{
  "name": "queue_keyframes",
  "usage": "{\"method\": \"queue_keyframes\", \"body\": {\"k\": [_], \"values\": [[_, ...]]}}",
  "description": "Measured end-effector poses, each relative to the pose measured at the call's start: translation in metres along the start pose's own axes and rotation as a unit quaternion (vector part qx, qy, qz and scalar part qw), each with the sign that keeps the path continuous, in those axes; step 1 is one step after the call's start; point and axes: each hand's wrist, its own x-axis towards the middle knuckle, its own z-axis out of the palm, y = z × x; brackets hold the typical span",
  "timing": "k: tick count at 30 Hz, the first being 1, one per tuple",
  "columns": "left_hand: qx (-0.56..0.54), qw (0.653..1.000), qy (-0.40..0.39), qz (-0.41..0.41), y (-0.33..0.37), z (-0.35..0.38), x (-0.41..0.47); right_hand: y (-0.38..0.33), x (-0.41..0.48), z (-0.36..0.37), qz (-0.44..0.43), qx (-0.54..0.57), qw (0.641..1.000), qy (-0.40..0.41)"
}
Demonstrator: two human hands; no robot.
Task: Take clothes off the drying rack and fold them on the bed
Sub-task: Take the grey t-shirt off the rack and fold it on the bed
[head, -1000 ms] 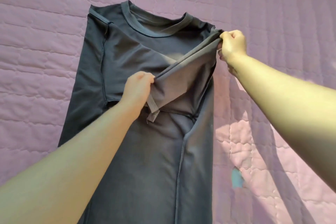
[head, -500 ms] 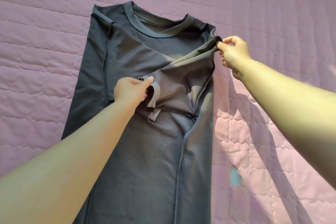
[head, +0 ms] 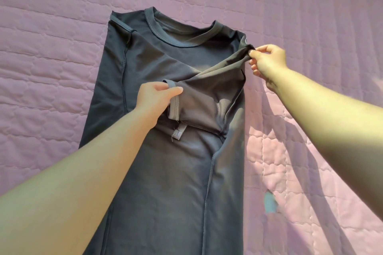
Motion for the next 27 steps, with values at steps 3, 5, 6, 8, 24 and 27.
{"method": "queue_keyframes", "body": {"k": [3,5,6,8,24,27], "values": [[-0.022,0.996,-0.003,0.086,0.006,-0.014,-0.009,-0.006,0.003,-0.002,0.006,-0.005,0.999,0.043],[-0.041,0.994,-0.017,0.097,0.006,-0.024,-0.012,-0.008,0.005,-0.002,0.007,0.000,0.998,0.059],[-0.061,0.994,-0.042,0.080,0.004,-0.029,-0.012,-0.010,0.004,-0.001,0.008,0.000,0.998,0.062],[-0.119,0.983,-0.137,0.018,0.005,-0.036,-0.012,-0.011,0.004,0.000,0.013,-0.003,0.998,0.063],[-0.105,0.977,-0.157,0.098,0.029,-0.061,0.007,-0.024,0.004,0.016,-0.046,-0.004,0.997,0.059],[-0.191,0.972,-0.108,0.084,0.040,-0.063,0.021,-0.032,0.007,0.029,-0.068,0.031,0.996,0.046]]}}
